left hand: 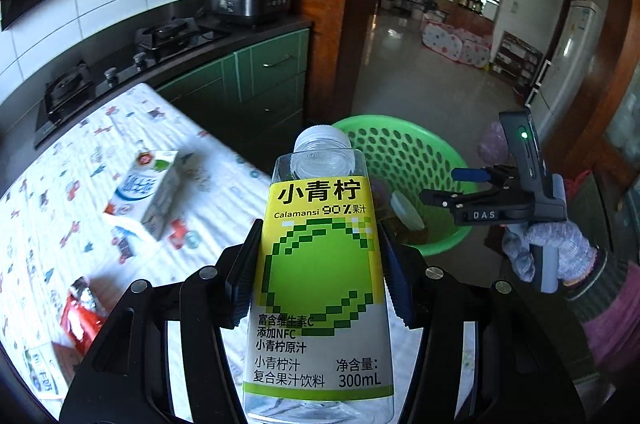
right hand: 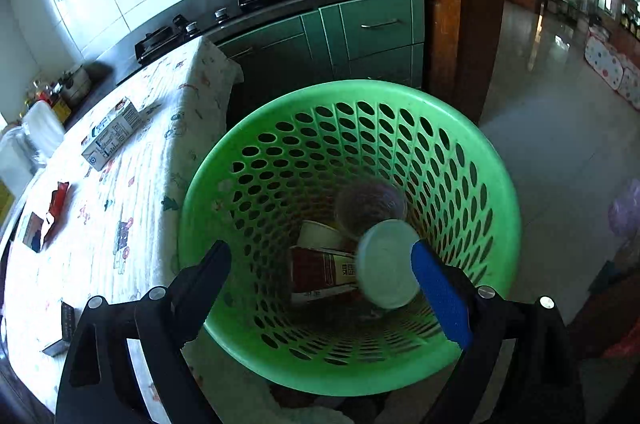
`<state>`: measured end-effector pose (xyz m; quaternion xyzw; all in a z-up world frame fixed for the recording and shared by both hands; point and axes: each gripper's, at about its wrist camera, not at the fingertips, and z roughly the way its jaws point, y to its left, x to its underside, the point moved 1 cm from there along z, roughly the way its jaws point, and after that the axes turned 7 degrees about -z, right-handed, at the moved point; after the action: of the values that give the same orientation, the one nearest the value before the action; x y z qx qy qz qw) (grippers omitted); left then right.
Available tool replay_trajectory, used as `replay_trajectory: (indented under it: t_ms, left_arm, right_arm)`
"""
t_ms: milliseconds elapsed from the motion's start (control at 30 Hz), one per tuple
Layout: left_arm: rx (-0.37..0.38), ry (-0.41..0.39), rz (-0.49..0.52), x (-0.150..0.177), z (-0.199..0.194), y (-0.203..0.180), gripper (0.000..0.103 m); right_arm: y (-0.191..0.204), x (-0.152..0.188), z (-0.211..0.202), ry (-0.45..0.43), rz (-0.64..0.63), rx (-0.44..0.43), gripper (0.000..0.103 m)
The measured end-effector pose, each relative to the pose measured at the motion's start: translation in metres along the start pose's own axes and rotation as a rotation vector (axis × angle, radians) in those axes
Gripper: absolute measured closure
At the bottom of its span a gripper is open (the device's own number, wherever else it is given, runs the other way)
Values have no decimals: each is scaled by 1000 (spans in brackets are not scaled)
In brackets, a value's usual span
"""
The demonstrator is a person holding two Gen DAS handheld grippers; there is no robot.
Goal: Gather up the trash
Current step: 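Drop the white lid into the green basket with the right gripper while the left carries the carton over, then open the left gripper to drop the lime juice carton into the basket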
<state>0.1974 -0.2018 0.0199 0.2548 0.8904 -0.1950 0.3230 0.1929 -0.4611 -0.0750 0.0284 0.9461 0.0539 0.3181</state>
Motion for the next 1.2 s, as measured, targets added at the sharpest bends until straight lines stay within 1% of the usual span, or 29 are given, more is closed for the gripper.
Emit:
replay_trajectory:
  t_ms: [200,433,633,800,1000,1133,1200]
  left_arm:
    - [23,36,35,-13,27,-24,49]
    - [37,84,53,-21,59,-42,49]
    - [17,138,68,-25,87,-53,49]
    - [-5,171,73,-29,109,-62,48]
    - [-10,202,54,-27,124,-67,48]
    - [4,207,36,-23,126,-63,47]
    - [-9,210,34,-20,124,-61,46]
  right_arm:
    - [-10,7,-16,-30,-9,10,15]
    - [-20,21,-41,-62,5,20,15]
    - [-22,35,-59,-85,12,18,15]
    - [-19,43,-60,-88,15,8,15]
    - [-19,49,-59,-80,22,4,15]
    - [-21,52,-61,-78,31,4,15]
    - [-21,52,-61,-78,35,3,15]
